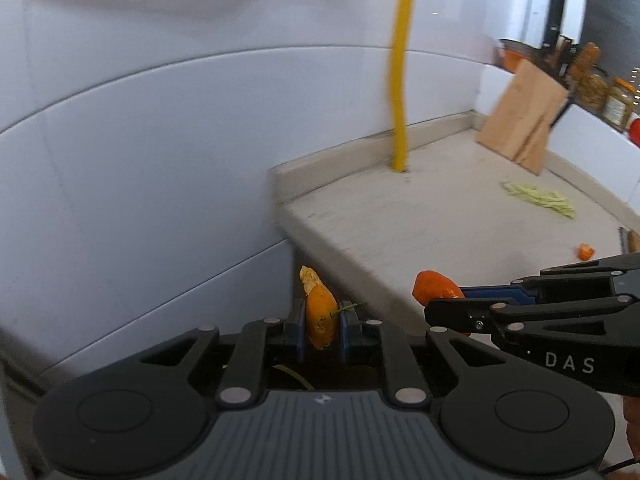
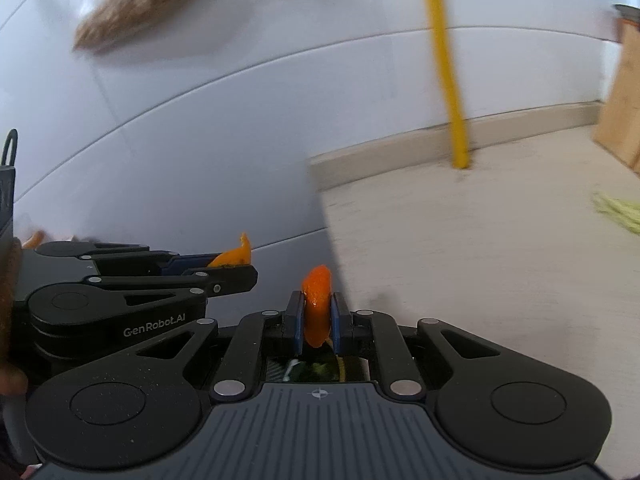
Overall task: Collect trash
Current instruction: 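Carry both orange peels with both tools down over the black bin, then open the left tool to drop its peel while right tool drops its peel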
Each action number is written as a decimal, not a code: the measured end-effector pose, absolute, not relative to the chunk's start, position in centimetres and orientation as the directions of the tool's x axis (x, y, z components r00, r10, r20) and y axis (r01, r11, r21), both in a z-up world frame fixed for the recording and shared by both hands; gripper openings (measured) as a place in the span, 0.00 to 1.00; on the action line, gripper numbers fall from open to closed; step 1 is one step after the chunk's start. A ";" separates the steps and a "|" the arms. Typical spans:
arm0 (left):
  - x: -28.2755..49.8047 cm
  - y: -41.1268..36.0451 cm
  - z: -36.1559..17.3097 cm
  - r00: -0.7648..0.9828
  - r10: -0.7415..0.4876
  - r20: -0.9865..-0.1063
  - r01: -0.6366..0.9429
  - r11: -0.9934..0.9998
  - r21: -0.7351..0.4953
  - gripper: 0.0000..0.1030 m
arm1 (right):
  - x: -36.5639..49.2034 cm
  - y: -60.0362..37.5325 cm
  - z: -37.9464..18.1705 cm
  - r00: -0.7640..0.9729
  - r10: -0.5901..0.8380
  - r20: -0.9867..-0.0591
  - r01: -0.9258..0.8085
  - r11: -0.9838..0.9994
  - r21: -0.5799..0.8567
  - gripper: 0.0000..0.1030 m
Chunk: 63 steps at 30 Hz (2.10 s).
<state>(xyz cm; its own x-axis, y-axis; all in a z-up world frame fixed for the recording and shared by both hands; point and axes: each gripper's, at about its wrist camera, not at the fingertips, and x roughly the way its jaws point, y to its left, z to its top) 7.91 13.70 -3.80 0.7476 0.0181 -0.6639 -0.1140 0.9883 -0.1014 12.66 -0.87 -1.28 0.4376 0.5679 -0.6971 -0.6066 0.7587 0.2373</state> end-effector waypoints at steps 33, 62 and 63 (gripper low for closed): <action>8.0 20.3 -10.9 0.588 0.129 -0.799 -0.316 0.946 -0.079 0.21 | 14.8 9.8 -9.5 0.213 0.545 -0.811 -0.671 0.685 0.284 0.28; 8.1 20.9 -10.7 0.617 0.163 -0.770 -0.333 0.941 -0.068 0.28 | 14.8 10.3 -9.7 0.216 0.533 -0.818 -0.661 0.696 0.279 0.40; 8.1 20.8 -10.7 0.619 0.163 -0.769 -0.331 0.941 -0.067 0.28 | 14.7 10.0 -9.4 0.223 0.534 -0.816 -0.660 0.698 0.277 0.42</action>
<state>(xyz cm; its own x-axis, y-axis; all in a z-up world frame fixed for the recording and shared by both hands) 8.05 20.79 -10.65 0.6187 0.1629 -0.7685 -0.3314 0.9411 -0.0674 14.71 10.01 -9.41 0.2228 0.5341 -0.8155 -0.6601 0.6983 0.2770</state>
